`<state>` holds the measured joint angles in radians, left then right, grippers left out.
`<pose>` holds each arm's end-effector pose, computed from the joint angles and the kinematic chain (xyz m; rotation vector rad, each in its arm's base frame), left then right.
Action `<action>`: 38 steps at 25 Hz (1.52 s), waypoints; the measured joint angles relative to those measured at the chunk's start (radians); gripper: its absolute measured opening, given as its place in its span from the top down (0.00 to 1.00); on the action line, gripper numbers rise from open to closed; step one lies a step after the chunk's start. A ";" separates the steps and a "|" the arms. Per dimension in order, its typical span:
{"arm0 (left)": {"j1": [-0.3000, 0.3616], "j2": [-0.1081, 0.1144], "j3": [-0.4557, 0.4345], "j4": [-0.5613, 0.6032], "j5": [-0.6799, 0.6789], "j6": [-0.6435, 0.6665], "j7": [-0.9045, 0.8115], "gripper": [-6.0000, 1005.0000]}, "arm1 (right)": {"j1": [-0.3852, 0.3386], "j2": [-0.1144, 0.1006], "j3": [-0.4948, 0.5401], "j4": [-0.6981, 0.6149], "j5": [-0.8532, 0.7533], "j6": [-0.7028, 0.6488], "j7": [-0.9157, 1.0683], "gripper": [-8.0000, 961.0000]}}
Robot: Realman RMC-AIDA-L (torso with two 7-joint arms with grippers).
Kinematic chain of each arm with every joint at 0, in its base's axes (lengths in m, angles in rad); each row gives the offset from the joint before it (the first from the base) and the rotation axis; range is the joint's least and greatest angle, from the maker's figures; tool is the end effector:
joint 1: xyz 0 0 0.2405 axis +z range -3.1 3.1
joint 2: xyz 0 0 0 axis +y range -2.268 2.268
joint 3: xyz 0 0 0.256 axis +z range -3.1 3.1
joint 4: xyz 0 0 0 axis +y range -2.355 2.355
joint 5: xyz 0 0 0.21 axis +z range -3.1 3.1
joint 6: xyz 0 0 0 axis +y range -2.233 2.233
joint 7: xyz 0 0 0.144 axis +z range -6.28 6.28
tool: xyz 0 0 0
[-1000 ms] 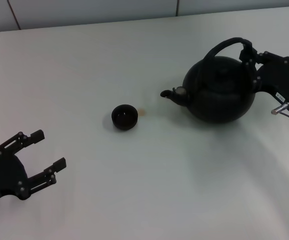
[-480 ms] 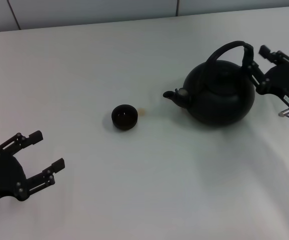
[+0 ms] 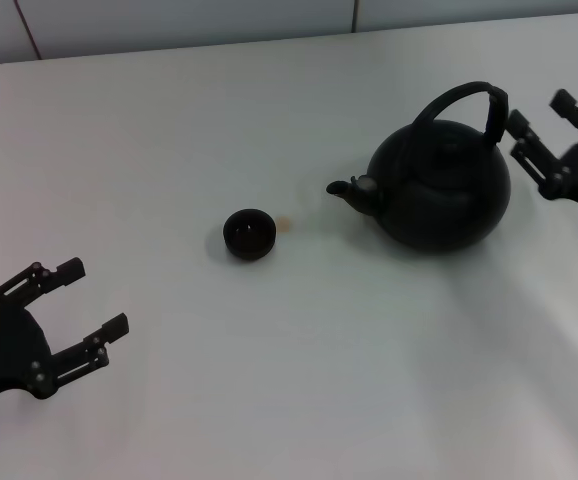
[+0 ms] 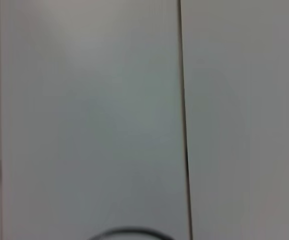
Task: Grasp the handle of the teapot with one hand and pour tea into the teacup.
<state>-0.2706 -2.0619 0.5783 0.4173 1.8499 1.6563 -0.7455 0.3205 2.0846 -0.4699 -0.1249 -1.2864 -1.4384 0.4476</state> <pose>-0.3299 0.2363 -0.0070 -2.4760 -0.3350 -0.8262 0.3465 0.2763 0.0044 -1.7841 0.4674 0.8246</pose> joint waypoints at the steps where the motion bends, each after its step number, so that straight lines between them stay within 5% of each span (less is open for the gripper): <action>1: 0.000 0.000 0.000 0.000 0.000 0.000 0.000 0.20 | -0.014 -0.001 0.000 0.000 0.000 -0.035 0.005 0.36; 7: -0.002 0.000 0.003 -0.001 0.001 0.001 -0.004 0.20 | -0.114 -0.005 -0.016 0.004 -0.092 -0.234 0.054 0.36; 16: -0.007 -0.001 0.006 -0.002 0.000 -0.003 -0.005 0.20 | -0.126 -0.006 -0.020 0.043 -0.150 -0.240 0.058 0.36; 21: -0.037 0.018 0.024 0.013 0.019 0.006 -0.041 0.20 | -0.099 -0.021 -0.075 -0.193 -0.355 -0.218 0.244 0.36; 27: -0.133 0.097 0.102 0.033 0.091 0.025 -0.226 0.20 | 0.021 -0.055 -0.086 -0.562 -0.769 -0.249 0.626 0.36; 32: -0.184 0.122 0.110 0.098 0.165 0.026 -0.352 0.20 | 0.065 -0.041 -0.089 -0.703 -0.921 -0.279 0.697 0.36; 38: -0.201 0.123 0.112 0.149 0.198 0.029 -0.394 0.20 | 0.073 -0.032 -0.090 -0.724 -0.932 -0.282 0.699 0.36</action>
<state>-0.4713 -1.9390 0.6907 0.5659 2.0483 1.6856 -1.1396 0.3936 2.0524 -0.5597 -0.8491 -2.2187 -1.7208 1.1466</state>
